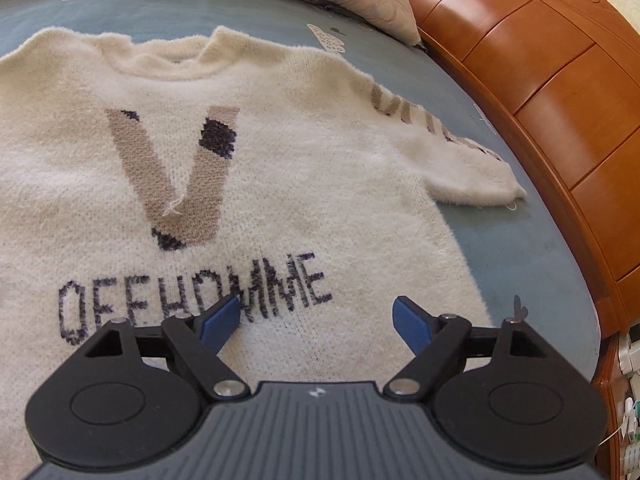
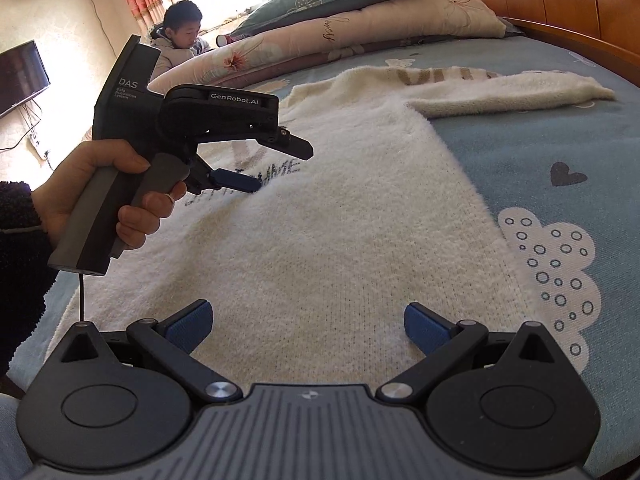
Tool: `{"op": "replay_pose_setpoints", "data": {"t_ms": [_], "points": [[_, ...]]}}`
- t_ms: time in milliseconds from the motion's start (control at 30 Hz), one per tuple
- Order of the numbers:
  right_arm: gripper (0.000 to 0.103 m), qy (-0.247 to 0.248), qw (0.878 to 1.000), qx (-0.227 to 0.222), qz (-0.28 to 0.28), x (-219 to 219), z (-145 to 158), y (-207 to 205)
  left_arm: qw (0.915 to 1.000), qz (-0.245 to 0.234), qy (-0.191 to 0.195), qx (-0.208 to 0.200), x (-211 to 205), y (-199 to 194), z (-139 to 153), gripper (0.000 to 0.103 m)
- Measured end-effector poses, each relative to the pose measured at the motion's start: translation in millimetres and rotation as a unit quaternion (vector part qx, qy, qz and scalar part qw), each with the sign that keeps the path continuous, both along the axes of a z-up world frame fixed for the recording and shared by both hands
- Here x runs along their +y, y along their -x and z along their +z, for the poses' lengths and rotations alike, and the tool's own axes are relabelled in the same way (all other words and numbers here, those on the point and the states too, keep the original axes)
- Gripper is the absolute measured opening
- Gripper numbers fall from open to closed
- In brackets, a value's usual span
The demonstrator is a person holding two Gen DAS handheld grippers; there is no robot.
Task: Fold clothes
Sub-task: 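Lower the left gripper toward the V motif on the sweater body, then raise the open left gripper back above the sweater body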
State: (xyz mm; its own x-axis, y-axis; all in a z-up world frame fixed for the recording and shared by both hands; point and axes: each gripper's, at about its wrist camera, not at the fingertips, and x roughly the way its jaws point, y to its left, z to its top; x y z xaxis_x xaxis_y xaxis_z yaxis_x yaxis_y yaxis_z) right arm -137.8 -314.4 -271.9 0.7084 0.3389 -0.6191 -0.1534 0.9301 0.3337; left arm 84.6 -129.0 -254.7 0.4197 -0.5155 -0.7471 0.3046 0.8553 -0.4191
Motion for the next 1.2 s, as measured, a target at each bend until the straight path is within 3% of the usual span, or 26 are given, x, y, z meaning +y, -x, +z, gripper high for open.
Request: {"op": "replay_pose_setpoints", "data": {"t_ms": [167, 333, 433, 533, 700, 900, 1033, 1200], "points": [[0.103, 0.004, 1.0, 0.0, 0.003, 1.6, -0.3, -0.1, 0.9975, -0.036, 0.059, 0.012, -11.6, 10.5, 6.6, 0.085], [0.103, 0.011, 1.0, 0.0, 0.002, 3.0, -1.5, -0.6, 0.9976, -0.055, 0.038, 0.019, -29.0, 20.9, -8.6, 0.085], [0.103, 0.011, 1.0, 0.0, 0.002, 2.8, -1.5, -1.1, 0.9978, -0.043, 0.039, 0.033, -19.1, 32.4, -3.7, 0.086], [0.103, 0.009, 1.0, 0.001, 0.0, 2.3, -1.1, -1.4, 0.9985, -0.05, 0.015, 0.015, -6.8, 51.0, 4.8, 0.086], [0.103, 0.013, 1.0, 0.001, 0.0, 4.1, -1.1, -0.7, 0.9992, -0.026, 0.014, 0.027, 25.8, 71.8, -3.6, 0.087], [0.103, 0.02, 1.0, -0.002, -0.001, 5.7, -2.4, 0.5, 0.9997, -0.022, 0.004, 0.006, 46.2, 109.7, 0.6, 0.088], [0.103, 0.033, 0.999, -0.009, 0.0, 9.0, -4.5, 1.1, 0.9981, -0.011, -0.044, -0.04, 56.9, 121.9, 7.1, 0.088], [0.103, 0.046, 0.999, -0.021, 0.0, 11.7, -8.8, 4.1, 0.99, 0.016, -0.092, -0.105, 71.8, 114.8, 10.9, 0.088]]}}
